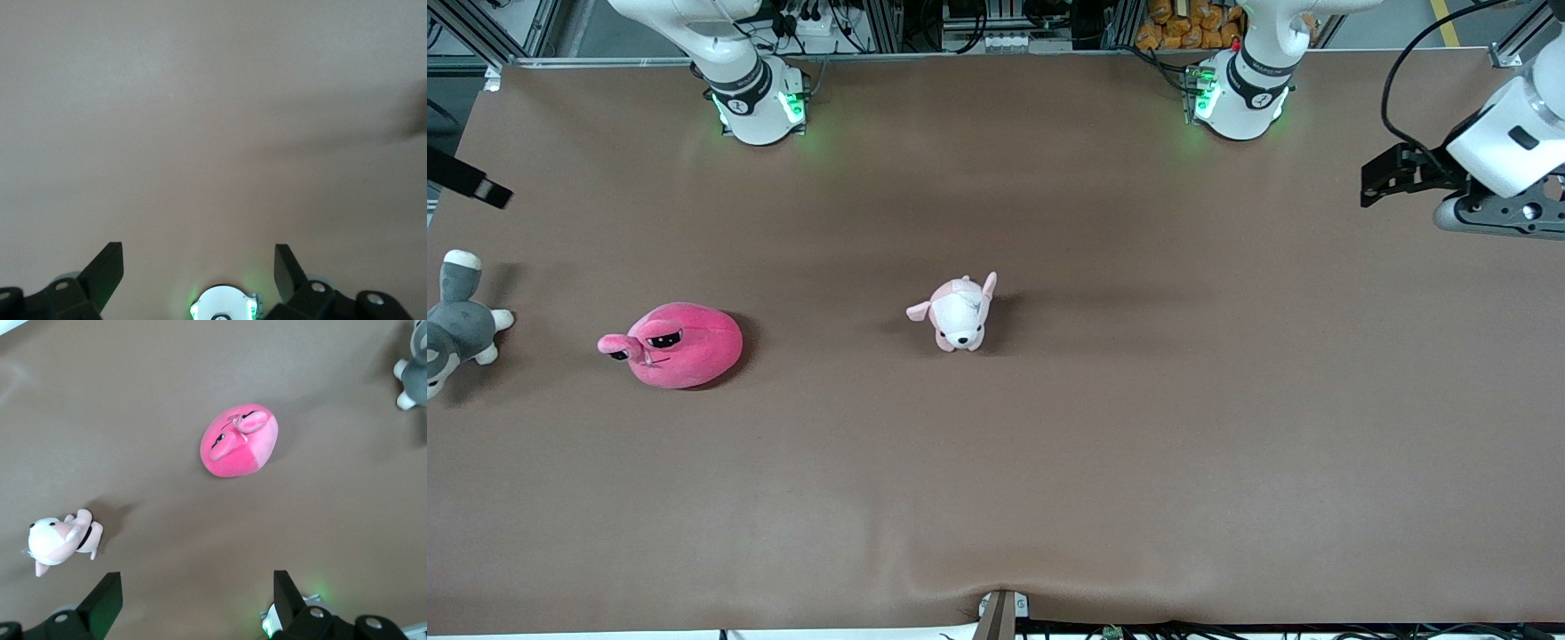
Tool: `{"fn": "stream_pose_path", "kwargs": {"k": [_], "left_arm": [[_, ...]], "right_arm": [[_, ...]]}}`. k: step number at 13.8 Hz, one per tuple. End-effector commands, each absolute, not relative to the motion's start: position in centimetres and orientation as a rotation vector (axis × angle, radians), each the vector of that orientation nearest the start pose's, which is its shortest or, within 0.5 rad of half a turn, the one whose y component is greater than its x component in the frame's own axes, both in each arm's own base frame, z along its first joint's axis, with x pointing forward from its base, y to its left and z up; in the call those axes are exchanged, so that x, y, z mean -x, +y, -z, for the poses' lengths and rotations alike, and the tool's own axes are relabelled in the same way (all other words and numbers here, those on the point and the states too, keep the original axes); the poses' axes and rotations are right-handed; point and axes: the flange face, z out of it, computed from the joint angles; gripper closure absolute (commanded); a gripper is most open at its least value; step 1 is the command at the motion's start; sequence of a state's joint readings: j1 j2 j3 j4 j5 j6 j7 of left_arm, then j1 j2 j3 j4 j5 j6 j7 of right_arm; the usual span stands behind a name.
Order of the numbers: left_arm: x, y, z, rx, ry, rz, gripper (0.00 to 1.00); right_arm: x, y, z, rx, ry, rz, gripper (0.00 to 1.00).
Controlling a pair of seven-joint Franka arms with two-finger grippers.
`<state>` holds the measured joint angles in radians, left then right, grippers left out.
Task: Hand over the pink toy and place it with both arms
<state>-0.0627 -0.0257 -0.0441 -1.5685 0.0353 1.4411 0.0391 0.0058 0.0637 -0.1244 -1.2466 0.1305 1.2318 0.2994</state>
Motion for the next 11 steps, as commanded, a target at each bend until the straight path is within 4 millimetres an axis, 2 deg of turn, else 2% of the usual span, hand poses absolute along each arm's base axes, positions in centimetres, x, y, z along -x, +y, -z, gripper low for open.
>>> {"fn": "stream_pose_path", "kwargs": {"k": [1, 4, 6, 8, 11], "left_arm": [[-52.5, -4.6, -64.0, 3.105, 0.23, -0.152, 0.0], [-52.2, -3.8, -64.7, 3.113, 0.15, -0.167, 0.0], [-52.3, -3.5, -64.6, 3.116, 0.121, -0.167, 0.0], [-52.4, -3.0, -64.6, 3.121, 0.065, -0.167, 0.0], [-52.5, -3.2, -64.5, 3.12, 0.084, -0.165, 0.0]], "right_arm": [[-47.9, -5.5, -68.5, 2.986, 0.459, -0.053, 0.0], [-47.7, -2.0, -68.0, 3.109, 0.372, -0.067, 0.0], [-47.7, -2.7, -68.6, 3.121, 0.406, -0.053, 0.0], [-47.8, -2.6, -68.9, 3.126, 0.399, -0.038, 0.0], [-49.2, -2.9, -69.3, 3.114, 0.404, -0.022, 0.0]]}}
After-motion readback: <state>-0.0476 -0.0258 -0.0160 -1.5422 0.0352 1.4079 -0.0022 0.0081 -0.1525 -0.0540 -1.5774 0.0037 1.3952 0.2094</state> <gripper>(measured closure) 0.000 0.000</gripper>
